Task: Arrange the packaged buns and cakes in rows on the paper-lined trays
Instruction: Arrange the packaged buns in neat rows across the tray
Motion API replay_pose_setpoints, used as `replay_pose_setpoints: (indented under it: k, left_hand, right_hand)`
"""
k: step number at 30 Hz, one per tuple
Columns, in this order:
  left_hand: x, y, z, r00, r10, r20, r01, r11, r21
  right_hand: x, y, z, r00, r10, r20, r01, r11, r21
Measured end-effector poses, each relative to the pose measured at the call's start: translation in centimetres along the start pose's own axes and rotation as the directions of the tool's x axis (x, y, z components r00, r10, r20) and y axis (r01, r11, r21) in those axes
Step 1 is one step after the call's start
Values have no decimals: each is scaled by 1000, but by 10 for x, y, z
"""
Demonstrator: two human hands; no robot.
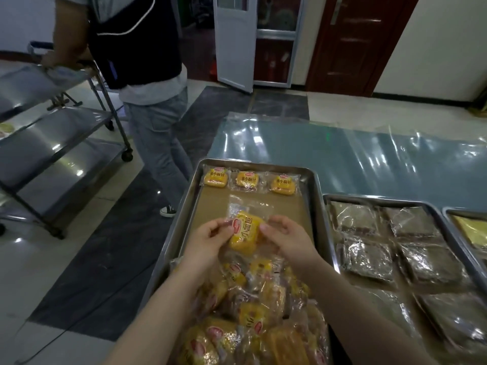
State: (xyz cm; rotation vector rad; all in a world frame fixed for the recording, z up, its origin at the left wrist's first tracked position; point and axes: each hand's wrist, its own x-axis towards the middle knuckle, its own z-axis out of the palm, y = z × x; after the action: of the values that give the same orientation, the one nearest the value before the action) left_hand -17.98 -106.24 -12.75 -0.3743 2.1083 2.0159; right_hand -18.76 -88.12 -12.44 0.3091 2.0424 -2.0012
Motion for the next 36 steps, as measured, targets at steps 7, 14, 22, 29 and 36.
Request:
replay_pose_setpoints:
  k: [7, 14, 22, 29, 36]
  left_hand:
    - [40, -4, -20, 998, -49, -44, 49, 999, 3]
    - [77, -14, -43, 952, -127, -279, 75, 979, -190]
    - [111, -42, -60, 870, 490, -56, -274, 576, 770]
    - [125, -64, -71, 902, 425, 80, -183, 207, 961]
    - [128, -62, -68, 896, 436, 83, -190, 207, 960]
  right_hand:
    - [57, 3, 8, 996, 30, -86, -27, 999, 37]
    - [93, 18, 37, 1000, 25, 13, -25, 999, 23]
    - [156, 38, 69, 969, 147, -199, -135, 988, 70]
    - [176, 40, 96, 978, 60, -198, -67, 997, -31]
    - [171, 48, 103, 903, -405, 141, 301, 364, -881]
